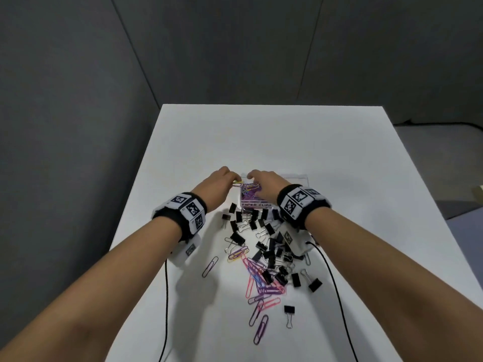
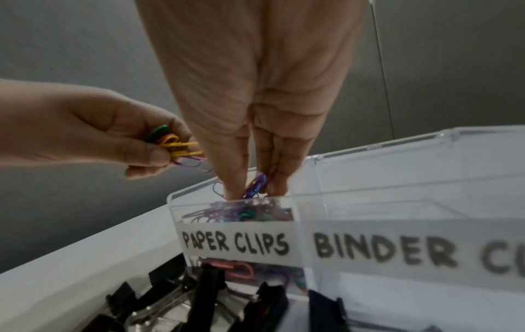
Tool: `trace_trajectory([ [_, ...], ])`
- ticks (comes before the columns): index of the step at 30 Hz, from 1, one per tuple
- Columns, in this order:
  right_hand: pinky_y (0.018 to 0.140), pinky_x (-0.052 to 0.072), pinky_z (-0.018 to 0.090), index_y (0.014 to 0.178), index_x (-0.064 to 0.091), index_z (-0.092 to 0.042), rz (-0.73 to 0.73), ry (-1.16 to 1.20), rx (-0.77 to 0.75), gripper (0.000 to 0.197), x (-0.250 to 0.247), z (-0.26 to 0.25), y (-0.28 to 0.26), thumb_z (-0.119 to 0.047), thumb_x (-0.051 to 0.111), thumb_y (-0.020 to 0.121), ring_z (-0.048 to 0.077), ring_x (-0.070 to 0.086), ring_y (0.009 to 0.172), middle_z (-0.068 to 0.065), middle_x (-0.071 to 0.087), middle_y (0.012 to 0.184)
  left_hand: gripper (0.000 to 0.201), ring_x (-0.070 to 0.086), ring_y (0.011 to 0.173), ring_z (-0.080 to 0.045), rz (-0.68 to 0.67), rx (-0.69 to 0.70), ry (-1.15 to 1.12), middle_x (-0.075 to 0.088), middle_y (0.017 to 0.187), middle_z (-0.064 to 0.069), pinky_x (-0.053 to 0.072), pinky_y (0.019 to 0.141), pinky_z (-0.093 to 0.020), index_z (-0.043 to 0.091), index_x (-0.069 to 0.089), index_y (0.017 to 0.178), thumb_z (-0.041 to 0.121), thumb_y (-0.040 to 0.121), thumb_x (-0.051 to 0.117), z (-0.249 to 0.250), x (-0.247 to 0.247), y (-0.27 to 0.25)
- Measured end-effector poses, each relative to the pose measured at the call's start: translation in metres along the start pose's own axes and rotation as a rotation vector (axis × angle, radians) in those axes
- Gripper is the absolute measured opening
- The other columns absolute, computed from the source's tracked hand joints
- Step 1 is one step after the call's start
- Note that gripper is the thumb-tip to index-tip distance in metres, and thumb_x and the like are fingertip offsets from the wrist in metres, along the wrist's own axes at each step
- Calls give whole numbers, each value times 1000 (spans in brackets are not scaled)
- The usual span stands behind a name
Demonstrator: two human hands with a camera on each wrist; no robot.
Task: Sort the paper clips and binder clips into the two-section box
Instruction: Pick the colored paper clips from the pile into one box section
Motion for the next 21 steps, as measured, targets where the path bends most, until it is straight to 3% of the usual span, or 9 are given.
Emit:
trace_trajectory([
  [4,99,42,34,135,44,-13,152,41,-65,45,-10,3,-28,-6,51,91,24,52,122,8,53,135,33,50,113,-29,38,11,-54,51,120,-14,42,96,-36,10,52,128,6,98,39,11,6,10],
  [7,84,40,23,123,55,-13,278,38,-152,31,-6,4,-66,-12,54,92,20,54,112,4,59,122,35,48,118,-27,20,63,-51,50,124,-12,41,100,-34,11,49,131,6,96,42,29,13,19],
  [12,81,35,16,112,61,-11,84,-57,-223,22,44,10,-108,-12,52,92,18,55,107,3,63,113,37,51,118,-28,-71,141,101,52,130,-9,41,95,-36,15,47,134,12,97,42,51,22,30],
  [15,88,45,26,114,61,-13,22,-83,-224,23,65,14,-120,-14,53,92,19,53,109,4,61,115,39,50,121,-25,-84,165,205,50,135,-3,36,98,-35,19,48,134,17,96,47,54,22,25],
  [17,88,46,30,115,59,-13,11,-100,-224,24,72,15,-126,-15,53,92,19,52,110,3,59,117,38,49,122,-24,-32,182,212,48,137,-2,36,99,-35,20,50,133,20,95,48,56,15,16],
  [21,82,40,25,113,60,-12,13,-106,-276,23,83,8,-139,-18,56,90,20,52,109,4,60,115,26,56,106,-23,30,141,133,58,119,-4,45,80,-33,17,59,116,22,97,43,53,7,-23],
])
Point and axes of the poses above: each hand's wrist, its own y-axis towards the middle knuckle, its own x-axis out of the palm, z = x × y, the point moved 6 cm from there along y, towards the middle knuckle
